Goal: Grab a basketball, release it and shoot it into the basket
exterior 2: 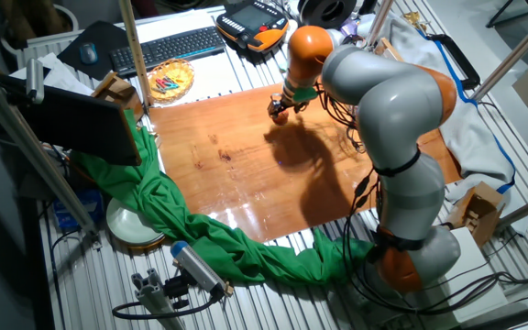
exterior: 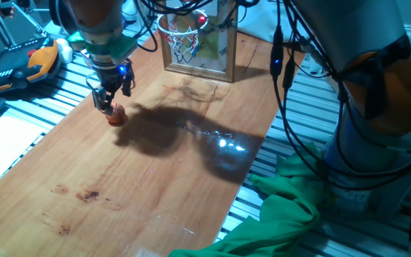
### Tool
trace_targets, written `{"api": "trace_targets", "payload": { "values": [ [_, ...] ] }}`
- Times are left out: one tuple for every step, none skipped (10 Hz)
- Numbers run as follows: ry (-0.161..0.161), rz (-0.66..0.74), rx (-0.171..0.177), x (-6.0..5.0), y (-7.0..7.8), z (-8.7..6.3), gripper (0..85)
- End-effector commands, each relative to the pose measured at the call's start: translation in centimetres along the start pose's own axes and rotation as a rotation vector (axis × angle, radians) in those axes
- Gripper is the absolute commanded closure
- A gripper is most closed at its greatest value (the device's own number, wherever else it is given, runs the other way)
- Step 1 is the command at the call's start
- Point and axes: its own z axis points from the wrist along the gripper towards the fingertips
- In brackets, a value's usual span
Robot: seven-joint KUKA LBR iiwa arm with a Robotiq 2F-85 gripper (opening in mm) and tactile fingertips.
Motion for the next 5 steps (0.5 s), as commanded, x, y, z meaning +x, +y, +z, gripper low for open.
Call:
{"api": "trace_targets", "payload": {
  "values": [
    [0.001, 0.002, 0.0, -0.3, 0.0, 0.2, 0.0],
    [-0.002, 0.003, -0.003, -0.5, 0.0, 0.6, 0.0],
    [-0.005, 0.005, -0.006, -0.7, 0.0, 1.0, 0.0],
    [-0.006, 0.005, -0.01, -1.0, -0.1, 1.3, 0.0],
    [-0.008, 0.006, -0.012, -1.4, -0.2, 1.7, 0.0]
  ]
}}
